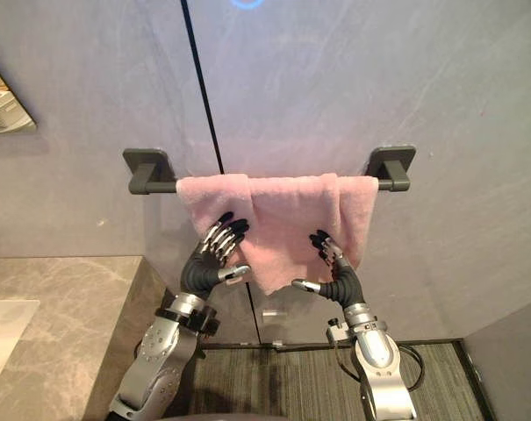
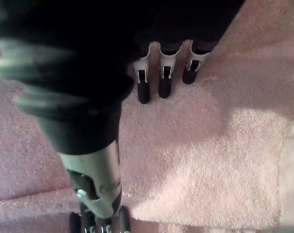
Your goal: Organize washtable
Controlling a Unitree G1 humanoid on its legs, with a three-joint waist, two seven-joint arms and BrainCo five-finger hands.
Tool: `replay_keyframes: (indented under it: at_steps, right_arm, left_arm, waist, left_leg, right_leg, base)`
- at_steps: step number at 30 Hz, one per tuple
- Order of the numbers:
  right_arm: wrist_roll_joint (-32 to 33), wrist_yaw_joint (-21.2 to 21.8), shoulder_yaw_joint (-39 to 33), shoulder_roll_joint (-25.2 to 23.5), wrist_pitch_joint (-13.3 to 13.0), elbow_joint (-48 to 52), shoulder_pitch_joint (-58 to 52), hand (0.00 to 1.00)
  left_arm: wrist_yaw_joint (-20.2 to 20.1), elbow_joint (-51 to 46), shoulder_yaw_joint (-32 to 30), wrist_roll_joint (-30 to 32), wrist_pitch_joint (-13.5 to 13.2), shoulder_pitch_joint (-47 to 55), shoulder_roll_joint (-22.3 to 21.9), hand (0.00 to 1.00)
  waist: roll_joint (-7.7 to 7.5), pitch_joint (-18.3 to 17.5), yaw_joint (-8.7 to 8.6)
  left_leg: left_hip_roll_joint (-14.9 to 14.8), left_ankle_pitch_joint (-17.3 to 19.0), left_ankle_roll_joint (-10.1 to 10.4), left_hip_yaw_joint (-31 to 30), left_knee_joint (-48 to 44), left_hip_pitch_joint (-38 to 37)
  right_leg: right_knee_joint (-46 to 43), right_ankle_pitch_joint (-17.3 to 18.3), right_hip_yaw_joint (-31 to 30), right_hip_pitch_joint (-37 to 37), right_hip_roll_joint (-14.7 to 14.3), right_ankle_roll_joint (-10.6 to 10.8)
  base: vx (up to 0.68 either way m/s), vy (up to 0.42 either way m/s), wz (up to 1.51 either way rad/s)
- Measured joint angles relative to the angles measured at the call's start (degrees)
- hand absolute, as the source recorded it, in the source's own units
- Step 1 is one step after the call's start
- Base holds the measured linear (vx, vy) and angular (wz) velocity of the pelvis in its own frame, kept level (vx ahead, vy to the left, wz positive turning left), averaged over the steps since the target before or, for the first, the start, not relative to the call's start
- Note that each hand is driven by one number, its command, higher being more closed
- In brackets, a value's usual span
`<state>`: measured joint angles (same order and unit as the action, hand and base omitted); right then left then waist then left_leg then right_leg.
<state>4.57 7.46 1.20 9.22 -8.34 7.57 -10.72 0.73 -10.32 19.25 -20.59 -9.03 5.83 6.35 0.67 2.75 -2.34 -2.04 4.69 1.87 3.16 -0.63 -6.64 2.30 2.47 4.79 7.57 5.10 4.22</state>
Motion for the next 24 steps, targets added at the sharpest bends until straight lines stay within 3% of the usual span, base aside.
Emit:
replay_keyframes:
  at_steps: [13, 24]
  right_arm:
    - [4.70, -2.38, -4.44, -2.98, 0.30, -6.50, 3.54, 0.00]
    - [14.28, -3.97, -10.91, -6.76, 0.89, -9.02, 3.95, 0.00]
  left_arm:
    - [3.59, 6.55, -7.82, 1.00, 0.07, -2.53, -1.95, 0.00]
    - [5.83, 8.54, -14.00, 0.91, 0.08, -2.54, -3.25, 0.00]
  waist:
    - [-0.33, 0.20, -0.06]
    - [-1.23, 0.84, -0.03]
  left_leg:
    - [0.01, -0.21, -0.03, 0.04, 0.49, 0.12]
    - [0.07, -0.31, 0.00, -0.03, 0.65, 0.23]
  right_leg:
    - [0.97, -0.54, -0.01, 0.06, -0.03, -0.09]
    - [1.05, -0.54, 0.11, -0.02, 0.01, -0.09]
  base:
    - [-0.01, -0.007, 0.00]
    - [-0.02, -0.011, 0.00]
